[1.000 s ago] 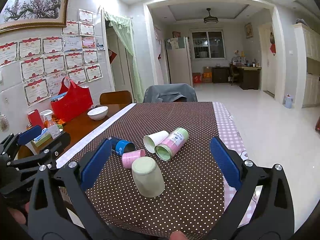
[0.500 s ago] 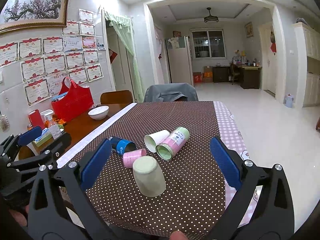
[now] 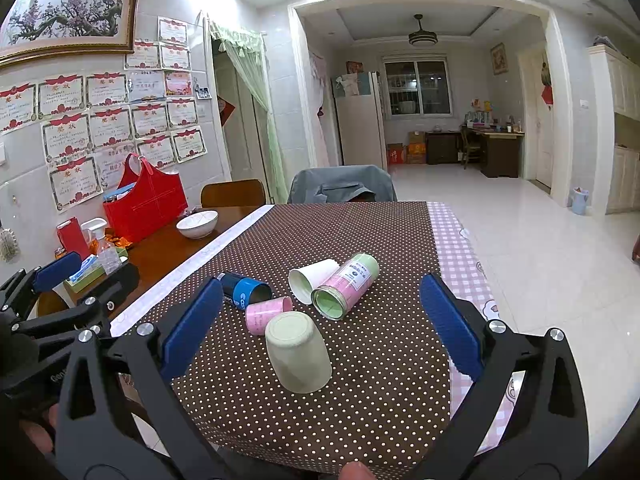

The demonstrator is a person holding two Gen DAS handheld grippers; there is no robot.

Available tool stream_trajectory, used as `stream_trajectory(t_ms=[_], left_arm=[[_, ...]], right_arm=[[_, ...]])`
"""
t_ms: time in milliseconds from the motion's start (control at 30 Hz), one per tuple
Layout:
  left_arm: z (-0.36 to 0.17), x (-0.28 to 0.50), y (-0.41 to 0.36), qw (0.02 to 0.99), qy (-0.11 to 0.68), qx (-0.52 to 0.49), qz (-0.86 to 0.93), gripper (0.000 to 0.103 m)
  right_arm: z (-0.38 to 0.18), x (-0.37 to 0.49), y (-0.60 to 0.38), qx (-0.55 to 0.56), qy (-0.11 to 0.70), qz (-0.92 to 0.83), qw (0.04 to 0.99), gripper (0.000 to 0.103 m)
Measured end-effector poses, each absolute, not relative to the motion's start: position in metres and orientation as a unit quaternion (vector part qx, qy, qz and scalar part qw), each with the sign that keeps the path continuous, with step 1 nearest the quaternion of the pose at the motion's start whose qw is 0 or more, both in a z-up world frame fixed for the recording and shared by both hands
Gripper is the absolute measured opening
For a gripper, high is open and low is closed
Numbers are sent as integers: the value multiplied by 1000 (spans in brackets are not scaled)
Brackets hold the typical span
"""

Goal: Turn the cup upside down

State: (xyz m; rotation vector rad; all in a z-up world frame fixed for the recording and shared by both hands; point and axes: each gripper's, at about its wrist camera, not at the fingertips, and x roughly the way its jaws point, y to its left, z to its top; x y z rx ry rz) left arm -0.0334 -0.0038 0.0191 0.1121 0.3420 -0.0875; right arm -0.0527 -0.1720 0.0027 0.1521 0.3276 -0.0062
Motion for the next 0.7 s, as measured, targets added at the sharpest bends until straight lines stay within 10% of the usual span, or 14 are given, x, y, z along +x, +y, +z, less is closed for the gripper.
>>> stream_trajectory(t_ms=[700], left_arm=[[18,-33,-1,984,167,53,-44,85]], right_arm=[[-1,-50,-172,78,166,0,983,97]])
